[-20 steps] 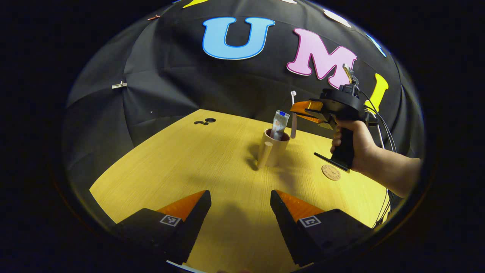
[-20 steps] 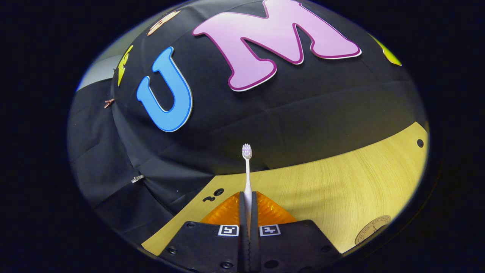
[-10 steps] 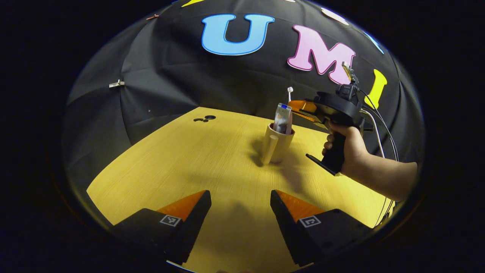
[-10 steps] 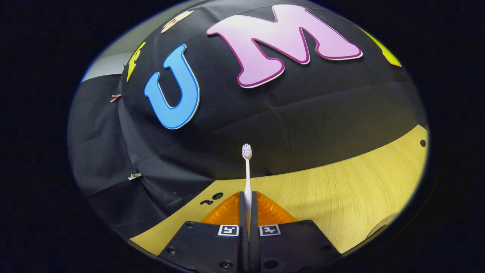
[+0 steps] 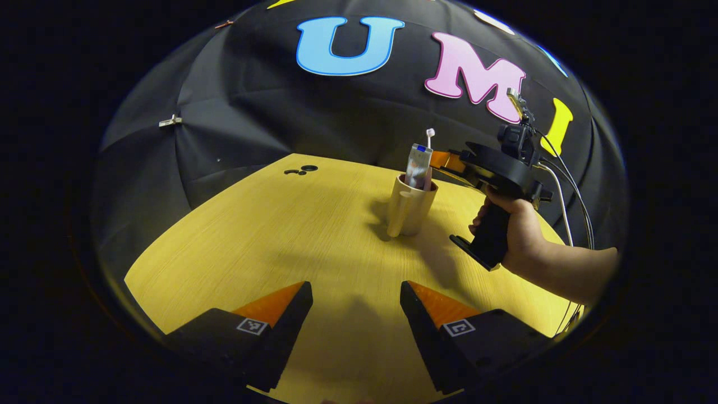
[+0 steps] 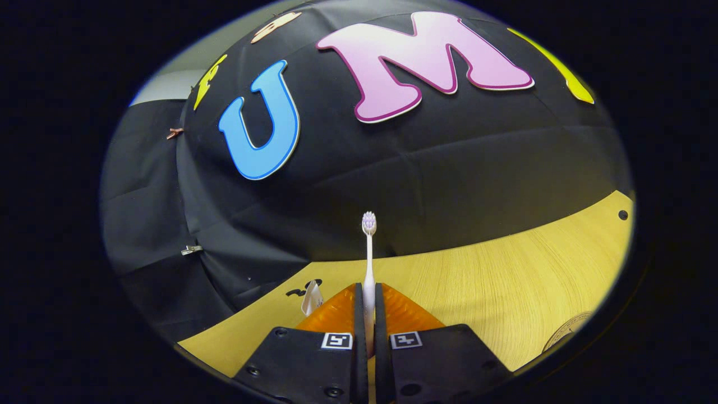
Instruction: Put the toothbrush and toothpaste on the desktop into the cup, then pick up the cup and place it on the coaster on the desktop.
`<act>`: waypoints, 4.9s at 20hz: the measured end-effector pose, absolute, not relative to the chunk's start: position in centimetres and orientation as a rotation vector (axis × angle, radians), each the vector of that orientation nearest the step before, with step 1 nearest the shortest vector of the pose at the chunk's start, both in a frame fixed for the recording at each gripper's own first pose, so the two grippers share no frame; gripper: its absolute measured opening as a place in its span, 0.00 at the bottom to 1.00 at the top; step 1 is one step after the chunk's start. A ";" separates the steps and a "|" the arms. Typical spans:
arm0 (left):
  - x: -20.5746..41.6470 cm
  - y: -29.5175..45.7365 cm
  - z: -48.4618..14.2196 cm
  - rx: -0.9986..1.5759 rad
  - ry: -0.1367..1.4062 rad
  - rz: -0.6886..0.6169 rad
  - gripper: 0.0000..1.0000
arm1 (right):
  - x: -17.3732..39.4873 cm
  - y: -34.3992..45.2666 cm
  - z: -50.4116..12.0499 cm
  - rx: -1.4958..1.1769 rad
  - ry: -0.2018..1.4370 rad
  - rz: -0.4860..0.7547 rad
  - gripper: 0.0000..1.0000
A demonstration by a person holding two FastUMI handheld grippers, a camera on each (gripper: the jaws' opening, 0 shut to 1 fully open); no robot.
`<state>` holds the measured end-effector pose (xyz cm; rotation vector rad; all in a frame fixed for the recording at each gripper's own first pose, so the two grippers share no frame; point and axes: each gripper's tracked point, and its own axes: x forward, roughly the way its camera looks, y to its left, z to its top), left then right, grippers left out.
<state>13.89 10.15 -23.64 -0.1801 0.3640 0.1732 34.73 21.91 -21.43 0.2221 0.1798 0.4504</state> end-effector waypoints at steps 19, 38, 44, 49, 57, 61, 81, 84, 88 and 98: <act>20.1 8.1 -19.2 -0.029 0.343 -0.006 0.97 | 31.0 2.4 -19.3 0.097 0.196 0.209 0.98; 30.3 6.9 -22.6 0.116 0.757 -0.188 0.98 | 21.8 -18.5 -19.2 0.048 0.278 -0.140 0.98; 31.9 6.8 -23.5 0.080 0.877 -0.213 0.89 | 13.3 -22.2 -21.4 0.122 0.382 -0.274 0.98; 32.9 6.4 -23.5 0.129 0.916 -0.222 0.73 | 8.6 -25.9 -21.9 0.137 0.434 -0.361 0.98; 33.0 5.9 -23.6 0.097 0.908 -0.140 0.25 | 8.1 -25.5 -19.9 0.174 0.438 -0.331 0.98; 32.9 5.8 -23.7 0.058 0.874 -0.085 0.28 | 8.8 -25.0 -19.2 0.171 0.448 -0.277 0.98; 32.4 -6.5 -18.8 -0.004 0.733 -0.155 0.24 | 10.5 -26.6 -19.3 0.215 0.439 -0.180 0.98; 32.8 -10.4 -19.5 0.027 0.756 -0.223 0.24 | 10.3 -26.8 -18.9 0.212 0.428 -0.182 0.98; 33.0 -15.0 -20.8 0.086 0.796 -0.293 0.24 | 9.9 -26.7 -19.3 0.217 0.428 -0.183 0.98; 33.3 -19.4 -23.5 0.194 0.865 -0.347 0.24 | 8.5 -27.1 -19.7 0.218 0.430 -0.201 0.98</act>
